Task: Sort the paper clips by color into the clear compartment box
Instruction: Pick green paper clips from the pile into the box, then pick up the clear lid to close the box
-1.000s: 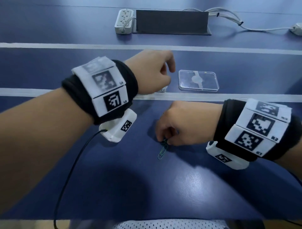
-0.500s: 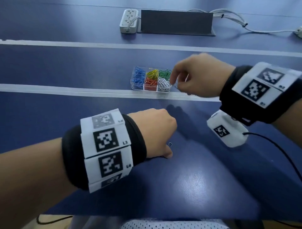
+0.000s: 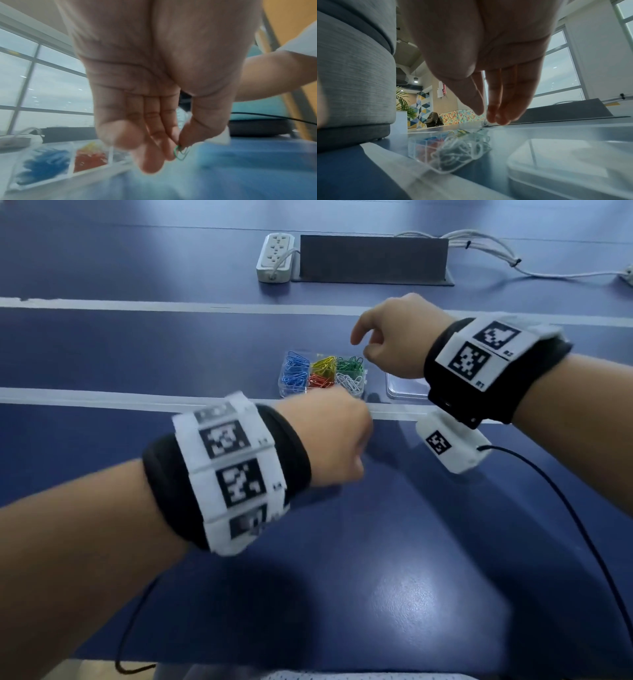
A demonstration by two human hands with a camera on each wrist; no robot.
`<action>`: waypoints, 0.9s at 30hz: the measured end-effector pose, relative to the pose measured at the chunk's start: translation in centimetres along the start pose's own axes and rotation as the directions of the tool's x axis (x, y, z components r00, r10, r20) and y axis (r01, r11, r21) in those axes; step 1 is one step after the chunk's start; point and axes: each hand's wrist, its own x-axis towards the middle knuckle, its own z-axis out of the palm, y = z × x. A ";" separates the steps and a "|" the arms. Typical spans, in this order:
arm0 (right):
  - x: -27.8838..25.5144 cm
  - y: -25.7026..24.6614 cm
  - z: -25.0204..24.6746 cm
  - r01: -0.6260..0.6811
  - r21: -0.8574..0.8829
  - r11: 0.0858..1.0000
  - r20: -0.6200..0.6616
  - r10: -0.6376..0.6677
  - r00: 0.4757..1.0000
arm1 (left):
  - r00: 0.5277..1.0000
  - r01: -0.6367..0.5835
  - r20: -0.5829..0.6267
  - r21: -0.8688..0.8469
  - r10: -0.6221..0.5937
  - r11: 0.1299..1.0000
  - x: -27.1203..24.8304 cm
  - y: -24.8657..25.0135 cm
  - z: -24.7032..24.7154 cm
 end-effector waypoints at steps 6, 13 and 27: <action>-1.8 3.4 -0.3 -0.113 -0.074 0.991 0.048 0.117 0.992 | 0.952 0.114 -0.272 -0.110 -0.140 0.987 4.5 -4.4 -3.2; -3.1 6.4 -0.7 -0.218 -0.108 0.970 0.104 0.229 0.968 | 0.934 0.167 -0.288 -0.174 -0.212 0.971 8.5 -5.3 -3.3; -3.2 6.9 -0.5 -0.164 -0.206 0.965 0.278 0.219 0.935 | 0.960 0.181 -0.200 -0.094 -0.197 0.979 7.7 -5.7 -2.4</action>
